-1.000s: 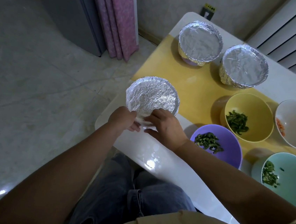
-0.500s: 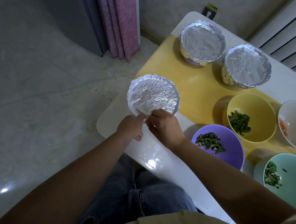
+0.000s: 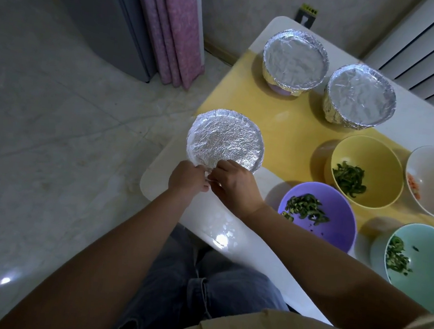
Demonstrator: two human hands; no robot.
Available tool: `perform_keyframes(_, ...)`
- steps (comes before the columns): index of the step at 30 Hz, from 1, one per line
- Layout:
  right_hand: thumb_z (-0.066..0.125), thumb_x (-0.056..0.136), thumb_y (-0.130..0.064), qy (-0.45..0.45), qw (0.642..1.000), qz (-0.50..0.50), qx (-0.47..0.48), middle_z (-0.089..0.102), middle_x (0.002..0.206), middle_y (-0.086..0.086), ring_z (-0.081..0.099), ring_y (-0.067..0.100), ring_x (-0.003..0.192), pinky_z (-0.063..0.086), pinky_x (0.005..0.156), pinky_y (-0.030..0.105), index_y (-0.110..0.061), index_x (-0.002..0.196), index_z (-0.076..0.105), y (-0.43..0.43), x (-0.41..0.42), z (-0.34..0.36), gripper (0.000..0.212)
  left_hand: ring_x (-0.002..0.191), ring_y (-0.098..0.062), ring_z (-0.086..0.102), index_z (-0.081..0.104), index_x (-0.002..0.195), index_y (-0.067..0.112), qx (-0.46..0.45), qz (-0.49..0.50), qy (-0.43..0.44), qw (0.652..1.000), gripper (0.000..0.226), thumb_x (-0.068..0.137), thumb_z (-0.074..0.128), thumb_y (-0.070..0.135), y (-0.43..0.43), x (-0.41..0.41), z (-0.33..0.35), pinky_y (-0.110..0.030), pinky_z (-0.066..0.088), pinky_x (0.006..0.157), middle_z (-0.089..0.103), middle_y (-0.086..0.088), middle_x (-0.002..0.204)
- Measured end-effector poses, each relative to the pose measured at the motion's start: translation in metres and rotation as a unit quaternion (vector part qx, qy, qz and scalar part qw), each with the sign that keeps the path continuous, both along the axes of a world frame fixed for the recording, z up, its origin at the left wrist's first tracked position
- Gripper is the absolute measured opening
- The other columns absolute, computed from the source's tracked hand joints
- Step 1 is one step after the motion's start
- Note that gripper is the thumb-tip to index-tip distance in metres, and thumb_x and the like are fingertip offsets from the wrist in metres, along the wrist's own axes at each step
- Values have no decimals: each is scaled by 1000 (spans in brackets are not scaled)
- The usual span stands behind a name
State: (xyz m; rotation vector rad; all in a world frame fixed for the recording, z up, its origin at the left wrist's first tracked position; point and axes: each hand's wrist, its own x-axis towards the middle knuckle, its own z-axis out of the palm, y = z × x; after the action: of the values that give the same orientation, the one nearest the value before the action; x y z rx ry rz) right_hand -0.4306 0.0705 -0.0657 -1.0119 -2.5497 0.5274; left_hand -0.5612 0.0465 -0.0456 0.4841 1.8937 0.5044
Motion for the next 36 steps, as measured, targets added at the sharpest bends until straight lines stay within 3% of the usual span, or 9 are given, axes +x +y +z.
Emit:
perform_keyframes(6,65,72,-4,13,1000,-4,7,53,64,7,54,28,58,36,46,26,-8,65,63,-2,1,2,9,74,-22,71,61,94,10,-43,6,-65,997,26,95,47,32,-3,8,15,-30,47,73,74,-8,86)
perform_keyframes(12,55,78,-13,25,1000,6,4,52,64,7,54,28,58,37,47,26,-8,65,64,0,0,3,17,67,-18,68,60,87,15,-20,8,-85,996,22,97,40,19,-1,9,13,-29,43,74,69,-5,74)
perform_keyframes(18,77,77,-21,1,999,34,-28,57,75,7,54,27,69,43,59,32,-7,80,66,12,19,4,19,58,-15,66,60,110,6,-31,-13,-71,997,28,99,38,21,2,1,13,-23,38,62,71,-9,78)
perform_keyframes(21,77,76,-14,-12,997,67,-26,58,75,5,57,27,70,46,59,31,-8,76,68,15,28,5,11,63,-18,65,50,116,6,-32,-33,-72,996,25,101,38,22,5,-3,15,-24,38,66,72,-17,95)
perform_keyframes(23,65,83,-14,-11,996,84,-14,58,73,6,57,27,68,45,58,31,-8,72,67,15,27,4,12,63,-19,66,46,123,4,-25,-33,-64,997,29,102,38,23,6,-4,12,-25,38,67,71,-14,88)
perform_keyframes(29,50,85,-11,1,998,70,8,54,69,7,52,28,63,43,53,36,-7,65,61,13,19,-1,23,72,-21,74,65,109,7,-53,11,-79,995,40,95,47,41,0,-2,10,-33,49,87,76,-6,85)
perform_keyframes(31,49,84,-11,7,998,62,7,53,68,7,52,27,62,43,51,36,-7,63,59,11,16,-1,24,69,-22,72,67,107,2,-64,16,-93,993,45,94,51,42,-2,5,14,-26,51,73,76,-11,89)
perform_keyframes(34,49,85,-11,13,999,53,7,54,68,7,52,27,61,43,50,34,-6,62,59,9,12,-2,25,58,-22,64,63,112,-6,-49,36,-97,993,43,100,45,31,-3,13,16,-14,41,35,69,-14,84)
perform_keyframes(36,49,84,-13,13,999,46,13,54,68,7,53,27,59,42,48,32,-6,62,60,9,11,-2,25,59,-22,62,62,115,-6,-44,33,-87,995,40,102,39,24,-2,13,17,-13,34,28,66,-13,82)
